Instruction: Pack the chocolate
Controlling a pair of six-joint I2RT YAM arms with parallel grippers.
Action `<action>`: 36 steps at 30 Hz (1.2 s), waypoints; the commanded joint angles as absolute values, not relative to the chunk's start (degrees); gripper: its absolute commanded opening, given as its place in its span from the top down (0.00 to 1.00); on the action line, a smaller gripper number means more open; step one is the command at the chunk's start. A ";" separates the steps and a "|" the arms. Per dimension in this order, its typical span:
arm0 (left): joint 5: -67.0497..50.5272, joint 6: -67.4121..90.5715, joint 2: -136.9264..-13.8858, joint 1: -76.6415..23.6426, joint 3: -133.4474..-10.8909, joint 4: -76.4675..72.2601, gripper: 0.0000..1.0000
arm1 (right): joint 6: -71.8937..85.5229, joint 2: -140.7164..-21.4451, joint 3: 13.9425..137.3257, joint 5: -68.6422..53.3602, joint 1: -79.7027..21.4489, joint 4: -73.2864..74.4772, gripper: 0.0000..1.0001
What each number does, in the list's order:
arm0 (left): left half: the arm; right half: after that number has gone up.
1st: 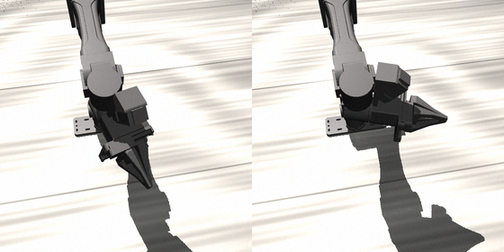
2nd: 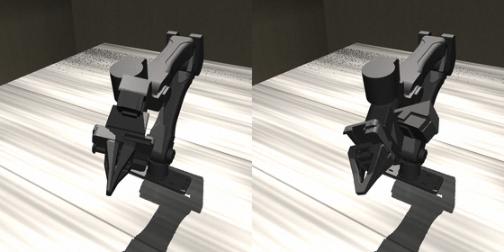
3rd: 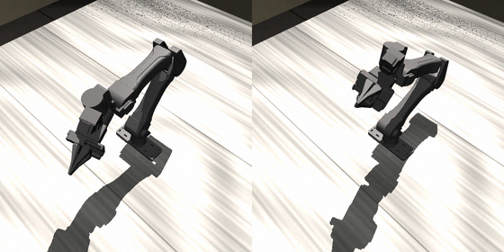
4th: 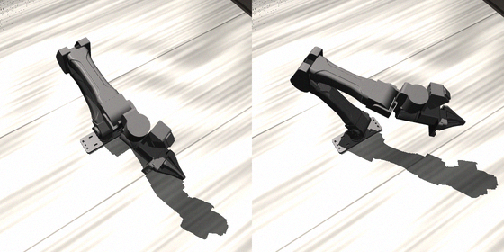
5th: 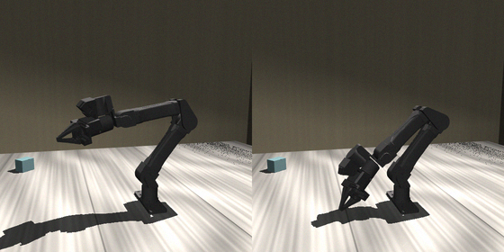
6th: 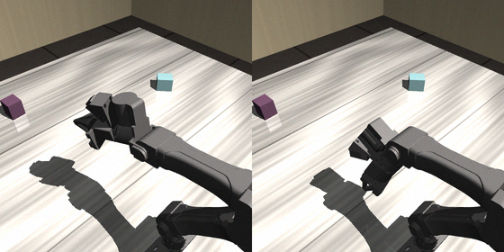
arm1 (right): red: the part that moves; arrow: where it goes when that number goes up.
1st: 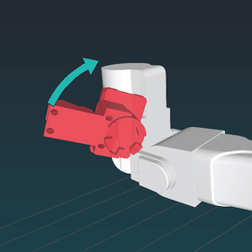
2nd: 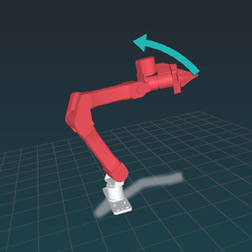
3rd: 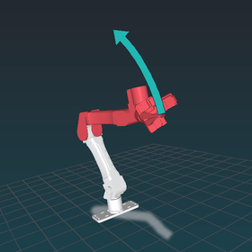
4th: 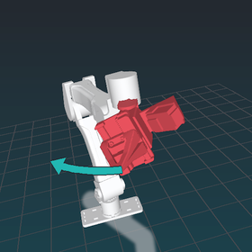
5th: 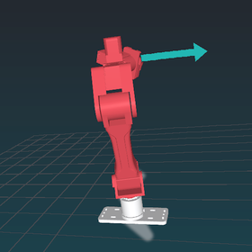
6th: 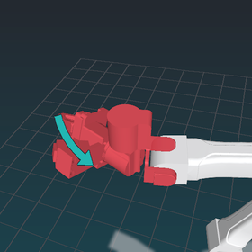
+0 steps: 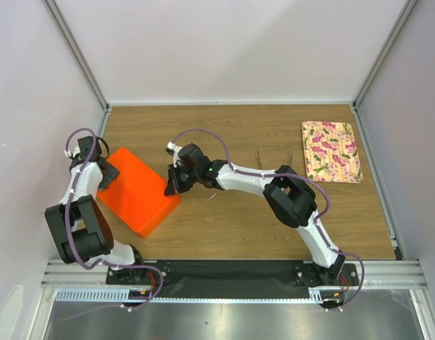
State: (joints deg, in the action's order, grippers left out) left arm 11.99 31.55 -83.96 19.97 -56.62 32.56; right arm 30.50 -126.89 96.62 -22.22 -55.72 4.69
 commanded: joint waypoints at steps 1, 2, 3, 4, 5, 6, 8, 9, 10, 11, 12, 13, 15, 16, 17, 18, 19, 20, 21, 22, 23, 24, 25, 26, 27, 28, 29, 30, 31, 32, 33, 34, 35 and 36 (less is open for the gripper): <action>11.33 32.70 -84.46 19.95 -52.83 31.55 0.53 | 29.62 -129.55 97.56 -21.62 -55.90 7.21 1.00; 11.25 32.43 -84.20 20.04 -52.65 31.55 0.53 | 29.62 -129.38 97.82 -21.53 -55.99 7.29 1.00; 11.51 32.17 -83.42 19.95 -52.82 31.81 0.52 | 29.45 -128.94 98.17 -21.62 -56.16 7.47 1.00; 11.51 32.17 -82.89 19.95 -52.91 31.73 0.52 | 29.53 -128.59 98.35 -21.88 -56.16 7.21 1.00; 11.25 32.08 -82.53 19.95 -53.00 31.82 0.52 | 29.71 -128.15 98.78 -22.41 -56.34 6.86 1.00; 10.81 31.99 -82.27 19.95 -53.17 31.99 0.52 | 30.58 -127.36 99.14 -23.98 -56.60 5.90 1.00; 10.37 31.90 -82.18 19.95 -53.70 32.25 0.50 | 33.03 -126.83 99.84 -27.75 -57.13 2.83 1.00; 10.20 31.90 -82.09 19.95 -53.70 32.26 0.50 | 35.48 -126.74 99.76 -33.34 -57.13 -3.19 1.00; 10.02 31.82 -82.09 19.95 -53.70 32.08 0.50 | 40.12 -127.00 99.67 -35.66 -57.13 -5.95 1.00; 9.50 31.82 -82.09 19.95 -53.79 32.17 0.50 | 41.82 -127.09 99.84 -37.68 -57.74 -7.89 1.00; 9.49 31.82 -82.09 19.95 -53.88 32.08 0.50 | 42.36 -127.18 100.02 -37.97 -58.27 -10.09 1.00; 9.49 31.64 -82.09 19.95 -53.70 31.99 0.50 | 42.28 -127.61 100.45 -37.97 -58.79 -10.28 1.00; 9.40 31.55 -82.18 19.95 -53.53 31.90 0.50 | 43.15 -128.75 100.99 -38.93 -59.76 -11.06 1.00; 9.49 31.47 -82.35 20.04 -53.26 31.90 0.50 | 44.37 -130.24 100.46 -39.46 -59.77 -12.21 1.00; 9.41 31.55 -82.44 19.95 -53.09 31.82 0.50 | 46.30 -130.86 98.54 -39.64 -59.85 -13.43 1.00; 9.40 31.64 -82.44 19.95 -52.82 31.47 0.50 | 47.19 -131.74 97.66 -39.46 -59.77 -15.71 1.00; 9.32 31.73 -82.44 19.95 -52.13 31.12 0.50 | 47.72 -132.36 96.69 -39.29 -59.68 -16.34 1.00; 9.32 31.64 -82.44 19.95 -52.12 30.85 0.50 | 47.99 -133.67 96.16 -39.03 -59.68 -16.70 1.00; 9.40 31.64 -82.62 19.86 -52.12 30.76 0.50 | 47.55 -134.12 95.54 -38.68 -59.68 -16.18 1.00; 9.40 31.64 -82.70 19.86 -52.73 30.94 0.50 | 47.11 -134.47 95.36 -38.41 -59.68 -15.65 1.00; 9.49 31.64 -82.53 19.95 -53.08 31.29 0.50 | 45.89 -134.39 95.19 -37.80 -59.68 -14.69 1.00; 9.49 31.64 -82.36 19.95 -53.61 31.55 0.50 | 45.18 -133.95 95.01 -37.44 -59.68 -14.16 1.00; 9.49 31.21 -81.92 19.86 -54.83 31.73 0.50 | 44.22 -133.34 94.84 -37.01 -59.50 -13.45 1.00; 9.49 31.11 -81.39 19.86 -55.71 32.51 0.50 | 43.43 -132.63 94.83 -36.13 -59.41 -12.66 1.00; 9.41 30.85 -80.08 19.78 -56.77 33.04 0.50 | 42.03 -130.89 94.92 -35.78 -59.15 -11.35 1.00; 9.32 30.15 -79.29 19.69 -59.30 33.66 0.50 | 41.49 -129.91 95.01 -35.51 -58.98 -10.64 1.00; 9.23 29.71 -78.58 19.60 -60.89 35.05 0.49 | 41.14 -128.95 95.01 -35.16 -58.28 -10.20 1.00; 8.71 29.19 -76.75 19.43 -62.56 35.68 0.47 | 40.18 -126.41 95.10 -35.24 -57.92 -8.89 1.00; 7.66 28.22 -75.77 18.64 -66.06 36.03 0.45 | 39.64 -124.99 94.92 -35.33 -57.57 -8.09 1.00; 4.25 27.69 -74.46 17.94 -67.66 36.21 0.43 | 38.77 -122.98 94.75 -35.42 -56.61 -7.04 1.00; 2.83 27.16 -73.40 16.62 -69.24 36.04 0.40 | 37.54 -121.04 94.31 -34.90 -56.17 -3.90 1.00; 1.94 25.68 -71.21 12.26 -72.04 35.69 0.38 | 34.22 -116.24 93.78 -33.76 -55.73 -1.78 1.00; 1.76 24.62 -70.23 9.26 -73.46 35.51 0.36 | 32.54 -113.76 92.30 -30.44 -54.59 3.20 1.00; 1.50 23.39 -69.53 6.27 -74.61 35.25 0.34 | 31.13 -111.38 91.15 -28.15 -53.80 5.25 0.98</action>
State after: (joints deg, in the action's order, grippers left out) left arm 6.61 27.92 -75.70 13.96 -68.38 36.45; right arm 38.09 -123.48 91.96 -33.56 -56.36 -2.11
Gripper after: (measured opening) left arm 0.648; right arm 0.014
